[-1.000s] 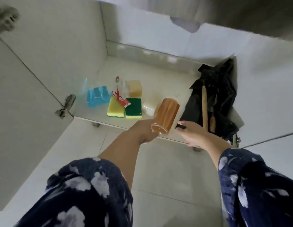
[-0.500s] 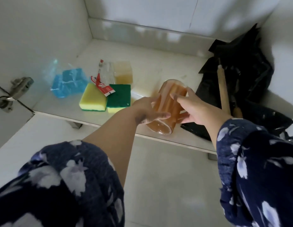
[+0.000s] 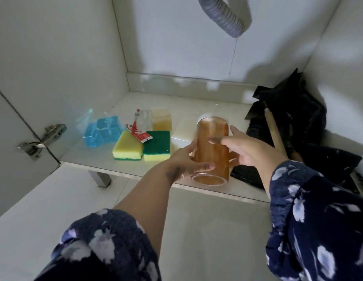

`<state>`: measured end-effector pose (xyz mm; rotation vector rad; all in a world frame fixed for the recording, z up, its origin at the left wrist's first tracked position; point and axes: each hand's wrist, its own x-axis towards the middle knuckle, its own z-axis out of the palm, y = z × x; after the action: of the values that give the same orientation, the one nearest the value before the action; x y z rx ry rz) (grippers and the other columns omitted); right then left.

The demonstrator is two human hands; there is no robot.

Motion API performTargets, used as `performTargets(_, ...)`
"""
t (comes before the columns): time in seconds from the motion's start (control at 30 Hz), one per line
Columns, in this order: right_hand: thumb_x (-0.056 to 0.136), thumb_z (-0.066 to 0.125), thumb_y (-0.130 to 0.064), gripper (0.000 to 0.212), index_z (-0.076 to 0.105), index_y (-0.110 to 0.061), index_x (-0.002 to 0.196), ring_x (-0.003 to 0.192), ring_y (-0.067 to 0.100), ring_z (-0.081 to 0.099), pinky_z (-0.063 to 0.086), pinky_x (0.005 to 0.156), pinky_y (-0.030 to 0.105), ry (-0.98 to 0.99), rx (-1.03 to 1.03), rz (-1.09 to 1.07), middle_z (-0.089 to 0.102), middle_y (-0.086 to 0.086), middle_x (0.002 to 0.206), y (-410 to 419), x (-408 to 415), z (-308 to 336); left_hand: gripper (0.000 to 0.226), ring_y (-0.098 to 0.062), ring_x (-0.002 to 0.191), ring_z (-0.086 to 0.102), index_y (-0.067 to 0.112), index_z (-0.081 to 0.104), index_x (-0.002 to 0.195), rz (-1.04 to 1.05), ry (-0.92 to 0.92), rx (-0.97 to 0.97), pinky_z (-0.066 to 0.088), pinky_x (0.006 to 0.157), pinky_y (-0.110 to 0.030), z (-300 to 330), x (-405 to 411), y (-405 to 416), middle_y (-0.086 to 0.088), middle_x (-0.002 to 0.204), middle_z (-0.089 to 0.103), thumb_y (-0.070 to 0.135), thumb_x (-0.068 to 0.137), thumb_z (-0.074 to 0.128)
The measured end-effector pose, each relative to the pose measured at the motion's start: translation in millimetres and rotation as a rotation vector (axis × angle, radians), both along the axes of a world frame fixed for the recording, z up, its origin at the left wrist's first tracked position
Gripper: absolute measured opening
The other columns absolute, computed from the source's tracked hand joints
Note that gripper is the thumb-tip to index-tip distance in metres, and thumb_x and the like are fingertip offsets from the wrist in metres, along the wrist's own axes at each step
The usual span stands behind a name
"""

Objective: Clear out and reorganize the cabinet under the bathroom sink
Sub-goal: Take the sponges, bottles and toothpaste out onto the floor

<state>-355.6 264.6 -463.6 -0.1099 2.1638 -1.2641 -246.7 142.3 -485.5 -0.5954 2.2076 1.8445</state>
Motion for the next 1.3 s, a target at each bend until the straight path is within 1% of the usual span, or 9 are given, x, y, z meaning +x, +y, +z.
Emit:
performTargets(0.13, 0.065, 0.084, -0.039, 0.080, 0.047, -0.020, 0.133, 0.102, 0.029, 0.061, 0.054, 0.084, 0.049, 0.049, -0.026, 0.084, 0.062, 0.005, 0.114, -4.6, 32.9, 21.3, 0.109, -0.029, 0.127, 0.047, 0.040, 0.007, 0.150, 0.093, 0.091, 0.040, 0.050, 0.092, -0.042, 9.2, 34.5, 4.5, -0.004, 0.141, 0.044, 0.007, 0.075, 0.078)
performTargets(0.3, 0.067, 0.084, -0.028, 0.087, 0.037, -0.024, 0.140, 0.108, 0.030, 0.056, 0.051, 0.085, 0.047, 0.078, -0.160, 0.160, 0.056, 0.003, 0.125, -36.0, 84.4, 43.6, 0.110, -0.026, 0.134, 0.037, 0.041, 0.004, 0.150, 0.189, 0.220, -0.043, 0.044, 0.103, -0.050, 19.8, 92.7, -18.7, 0.004, 0.148, 0.033, 0.016, 0.074, 0.080)
performTargets(0.47, 0.065, 0.086, -0.026, 0.092, 0.032, -0.033, 0.140, 0.115, 0.030, 0.053, 0.050, 0.093, 0.053, 0.101, -0.236, 0.282, 0.051, -0.001, 0.131, -91.9, 152.8, 45.6, 0.113, -0.028, 0.135, 0.038, 0.047, -0.001, 0.148, 0.314, 0.244, -0.130, 0.044, 0.102, -0.055, 21.2, 169.1, -57.8, 0.003, 0.148, 0.033, 0.015, 0.075, 0.080)
performTargets(0.6, 0.066, 0.085, -0.016, 0.109, 0.016, -0.037, 0.148, 0.115, 0.027, 0.049, 0.049, 0.086, 0.047, 0.073, -0.266, 0.446, 0.047, -0.003, 0.126, -138.5, 207.8, 13.4, 0.126, -0.027, 0.131, 0.041, 0.056, -0.014, 0.141, 0.412, 0.199, -0.259, 0.048, 0.097, -0.048, -8.0, 234.2, -90.5, 0.001, 0.147, 0.036, 0.012, 0.072, 0.081)
performTargets(0.7, 0.068, 0.084, -0.016, 0.103, 0.021, -0.029, 0.147, 0.115, 0.023, 0.047, 0.047, 0.096, 0.046, 0.093, -0.233, 0.572, 0.048, -0.005, 0.122, -166.0, 247.7, -28.4, 0.130, -0.032, 0.131, 0.043, 0.055, -0.017, 0.142, 0.550, 0.096, -0.342, 0.048, 0.097, -0.049, -51.6, 277.3, -104.6, -0.003, 0.146, 0.038, 0.015, 0.070, 0.083)
performTargets(0.87, 0.072, 0.081, -0.028, 0.088, 0.029, -0.028, 0.142, 0.125, 0.027, 0.047, 0.042, 0.102, 0.043, 0.142, -0.094, 0.726, 0.045, 0.001, 0.139, -192.7, 313.5, -95.7, 0.128, -0.031, 0.133, 0.038, 0.066, -0.020, 0.133, 0.710, 0.095, -0.248, 0.045, 0.099, -0.057, -118.4, 345.0, -106.4, 0.006, 0.149, 0.028, 0.023, 0.070, 0.082)
performTargets(0.97, 0.069, 0.083, -0.025, 0.090, 0.028, -0.032, 0.140, 0.126, 0.028, 0.045, 0.042, 0.102, 0.044, 0.120, -0.082, 0.812, 0.042, -0.002, 0.141, -209.7, 352.3, -126.7, 0.130, -0.030, 0.129, 0.043, 0.069, -0.016, 0.132, 0.912, 0.053, -0.191, 0.047, 0.097, -0.056, -144.4, 385.0, -102.9, 0.004, 0.143, 0.038, 0.002, 0.073, 0.078)
performTargets(1.17, 0.065, 0.086, -0.018, 0.093, 0.027, -0.031, 0.137, 0.117, 0.020, 0.048, 0.041, 0.092, 0.030, 0.133, -0.111, 0.979, 0.044, -0.006, 0.137, -233.8, 411.7, -165.1, 0.119, -0.025, 0.118, 0.054, 0.060, -0.007, 0.140, 1.181, 0.029, -0.121, 0.049, 0.097, -0.047, -178.4, 441.8, -105.5, 0.003, 0.130, 0.051, -0.001, 0.076, 0.074)
performTargets(1.3, 0.068, 0.082, -0.017, 0.089, 0.025, -0.034, 0.134, 0.118, 0.023, 0.049, 0.046, 0.098, 0.040, 0.154, -0.121, 1.056, 0.042, -0.004, 0.135, -241.5, 430.9, -180.4, 0.118, -0.026, 0.122, 0.051, 0.054, -0.004, 0.144, 1.265, 0.048, -0.110, 0.047, 0.099, -0.050, -191.9, 458.7, -110.4, -0.001, 0.137, 0.047, -0.002, 0.075, 0.074)
